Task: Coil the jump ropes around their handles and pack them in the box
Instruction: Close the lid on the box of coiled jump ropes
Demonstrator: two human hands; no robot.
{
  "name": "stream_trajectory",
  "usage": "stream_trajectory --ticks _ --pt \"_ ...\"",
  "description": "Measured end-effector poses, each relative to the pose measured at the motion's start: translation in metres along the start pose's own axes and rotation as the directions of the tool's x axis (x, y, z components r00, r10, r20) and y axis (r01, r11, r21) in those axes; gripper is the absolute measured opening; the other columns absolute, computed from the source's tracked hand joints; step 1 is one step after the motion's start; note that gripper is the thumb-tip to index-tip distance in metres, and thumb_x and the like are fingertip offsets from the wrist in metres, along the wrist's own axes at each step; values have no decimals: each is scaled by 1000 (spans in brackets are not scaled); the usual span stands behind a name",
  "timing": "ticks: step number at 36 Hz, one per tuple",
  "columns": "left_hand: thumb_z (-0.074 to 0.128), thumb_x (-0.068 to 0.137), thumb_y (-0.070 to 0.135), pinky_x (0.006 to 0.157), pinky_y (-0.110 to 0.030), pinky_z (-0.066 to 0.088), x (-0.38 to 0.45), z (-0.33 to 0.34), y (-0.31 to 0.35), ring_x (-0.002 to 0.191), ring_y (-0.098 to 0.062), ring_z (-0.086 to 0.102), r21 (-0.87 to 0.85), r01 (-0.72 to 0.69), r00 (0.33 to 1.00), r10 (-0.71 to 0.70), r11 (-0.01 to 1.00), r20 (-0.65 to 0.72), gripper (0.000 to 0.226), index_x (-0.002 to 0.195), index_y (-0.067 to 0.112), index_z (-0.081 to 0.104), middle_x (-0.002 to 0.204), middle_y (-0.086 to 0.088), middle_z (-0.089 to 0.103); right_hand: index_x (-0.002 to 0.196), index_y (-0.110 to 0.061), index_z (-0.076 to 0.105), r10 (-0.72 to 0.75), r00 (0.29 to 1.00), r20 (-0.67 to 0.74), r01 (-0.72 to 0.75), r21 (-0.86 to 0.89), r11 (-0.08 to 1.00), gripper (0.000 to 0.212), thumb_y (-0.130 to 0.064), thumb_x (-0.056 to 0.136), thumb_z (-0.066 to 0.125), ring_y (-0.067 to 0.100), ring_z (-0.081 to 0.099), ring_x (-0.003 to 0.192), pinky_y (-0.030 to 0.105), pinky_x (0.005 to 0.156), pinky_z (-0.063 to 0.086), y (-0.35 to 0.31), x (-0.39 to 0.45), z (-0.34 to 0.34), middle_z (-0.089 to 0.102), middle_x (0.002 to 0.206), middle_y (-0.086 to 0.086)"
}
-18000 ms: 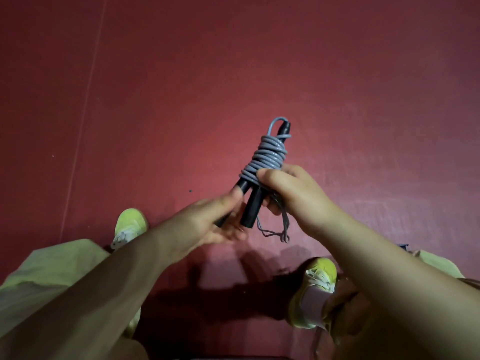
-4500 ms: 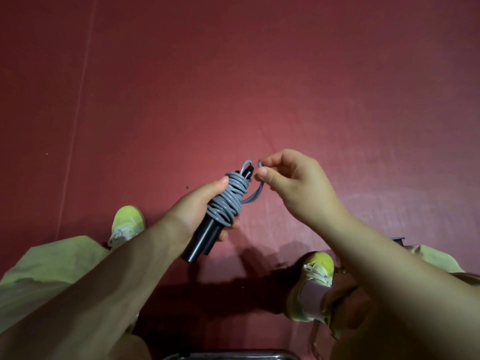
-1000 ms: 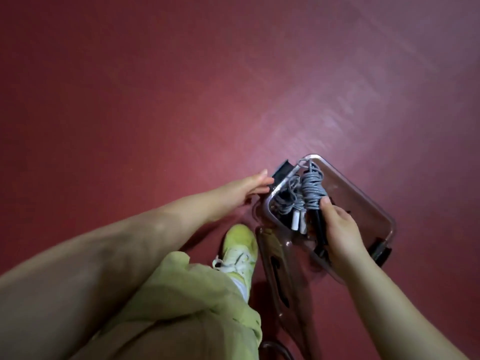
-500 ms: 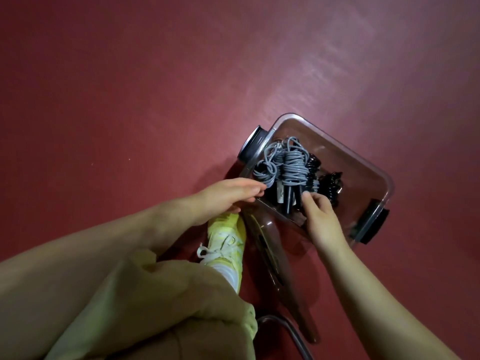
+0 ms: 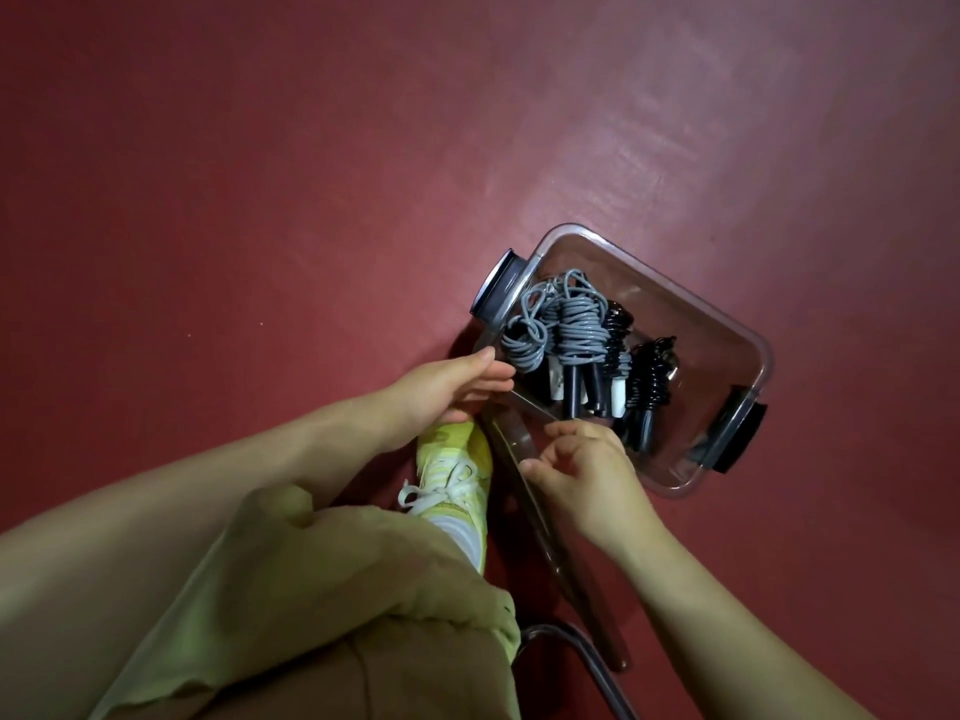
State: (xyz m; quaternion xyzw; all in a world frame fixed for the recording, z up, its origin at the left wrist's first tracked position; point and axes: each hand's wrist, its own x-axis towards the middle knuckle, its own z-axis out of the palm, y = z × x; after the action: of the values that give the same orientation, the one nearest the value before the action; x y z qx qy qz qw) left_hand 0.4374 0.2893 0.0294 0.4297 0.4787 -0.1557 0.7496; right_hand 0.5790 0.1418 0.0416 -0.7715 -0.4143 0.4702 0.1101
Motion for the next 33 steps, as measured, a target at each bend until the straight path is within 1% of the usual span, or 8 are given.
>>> stream_trajectory --ticks 7,10,13,16,20,26,29,33 --pt "59 80 56 103 -31 41 -3 -6 5 116 -12 58 75 -141 990 143 987 -21 40 113 34 62 120 6 65 68 -18 53 -39 976 214 -78 512 855 26 -22 93 61 2 44 48 24 50 36 -11 25 -35 53 55 -10" --pt "69 61 60 94 -28 47 1 -10 13 104 -11 62 226 -158 985 169 961 -30 47 101 36 62 109 7 67 71 -16 54 -91 946 311 -75 484 872 25 -27 93 57 8 44 48 23 46 35 -24 49 -67 54 57 -3" --pt "71 83 28 70 -16 45 6 -11 19 77 -10 57 265 -172 967 215 949 -140 14 84 23 58 82 5 60 82 -4 61 -98 929 356 -55 394 917 47 -50 82 63 22 54 60 30 58 42 -36 72 -93 64 73 16" --pt "62 90 24 53 -12 40 7 -10 23 62 -6 51 278 -176 937 247 944 -249 13 80 20 55 72 5 55 81 -17 63 -75 924 374 -39 288 957 46 -60 70 56 6 59 54 23 57 44 -38 90 -114 66 63 -7" --pt "56 94 28 49 -13 41 11 -16 24 54 -1 53 248 -135 891 227 959 -394 14 86 18 55 70 5 57 85 -18 64 -12 956 293 -41 174 984 54 -68 66 54 18 64 74 37 75 49 -19 94 -136 70 81 -1" --pt "49 98 26 44 -15 40 13 -19 39 38 5 50 97 -191 846 214 977 -488 18 82 18 51 65 4 57 93 -14 62 87 996 -28 -70 368 927 20 -34 90 63 10 54 59 29 61 43 40 63 -138 62 74 -2" --pt "48 98 27 45 -18 41 18 -12 45 40 3 52 83 -193 867 209 978 -452 20 80 19 50 67 1 59 102 -15 60 247 955 -161 -109 587 802 26 -32 86 69 15 60 67 31 65 48 66 44 -125 65 80 0" --pt "49 98 25 42 -14 39 27 -5 52 42 2 51 87 -192 858 210 977 -469 21 78 19 51 69 2 59 89 -16 60 378 901 -212 -114 726 678 14 -29 90 64 7 57 47 20 43 44 84 29 -103 61 71 0"
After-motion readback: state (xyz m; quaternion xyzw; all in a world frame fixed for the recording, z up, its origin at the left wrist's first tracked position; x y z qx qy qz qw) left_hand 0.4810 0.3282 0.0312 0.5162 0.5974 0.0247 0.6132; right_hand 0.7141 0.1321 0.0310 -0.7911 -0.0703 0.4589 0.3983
